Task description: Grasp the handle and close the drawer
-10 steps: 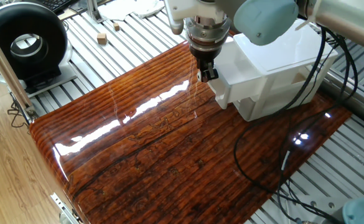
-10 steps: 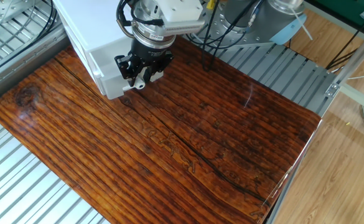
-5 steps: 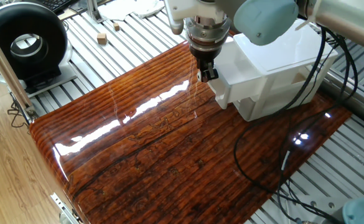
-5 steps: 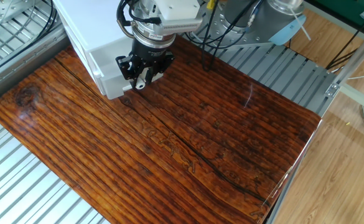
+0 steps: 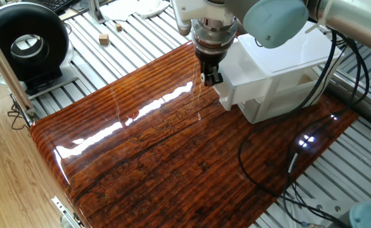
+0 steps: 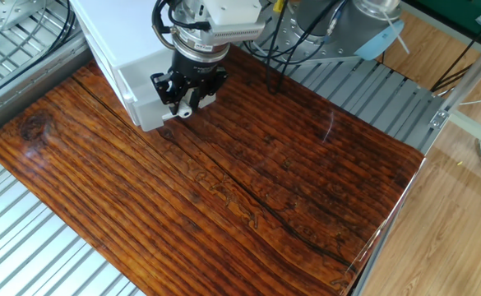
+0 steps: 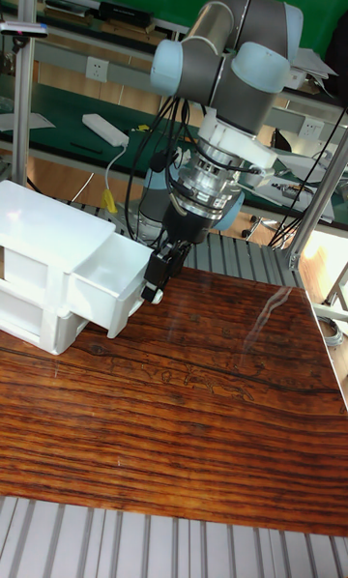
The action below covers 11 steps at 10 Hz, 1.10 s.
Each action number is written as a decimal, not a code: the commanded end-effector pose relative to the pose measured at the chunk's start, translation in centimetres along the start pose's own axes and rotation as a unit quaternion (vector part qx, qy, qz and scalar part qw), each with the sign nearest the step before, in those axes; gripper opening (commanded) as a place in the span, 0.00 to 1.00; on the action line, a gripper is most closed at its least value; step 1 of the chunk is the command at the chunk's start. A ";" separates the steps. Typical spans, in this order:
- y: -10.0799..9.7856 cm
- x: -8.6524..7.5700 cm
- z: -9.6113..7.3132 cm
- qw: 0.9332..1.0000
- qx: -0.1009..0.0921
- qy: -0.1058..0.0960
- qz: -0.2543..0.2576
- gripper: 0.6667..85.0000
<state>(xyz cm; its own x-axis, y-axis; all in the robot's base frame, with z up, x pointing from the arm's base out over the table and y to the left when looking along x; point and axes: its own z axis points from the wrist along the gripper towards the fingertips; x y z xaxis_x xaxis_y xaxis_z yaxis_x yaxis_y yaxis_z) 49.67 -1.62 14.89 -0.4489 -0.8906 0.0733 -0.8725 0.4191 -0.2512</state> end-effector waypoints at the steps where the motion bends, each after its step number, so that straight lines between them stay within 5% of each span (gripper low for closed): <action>1: -0.1 0.0 0.1 1.000 -0.001 -0.007 0.002 0.41; 11: 0.1 0.5 0.1 1.000 -0.003 0.001 -0.017 0.40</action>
<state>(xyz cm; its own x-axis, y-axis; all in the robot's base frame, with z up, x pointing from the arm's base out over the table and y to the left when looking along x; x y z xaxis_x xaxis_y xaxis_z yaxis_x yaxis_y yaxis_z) 49.45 -2.20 14.73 -0.4217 -0.9022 0.0903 -0.8871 0.3899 -0.2471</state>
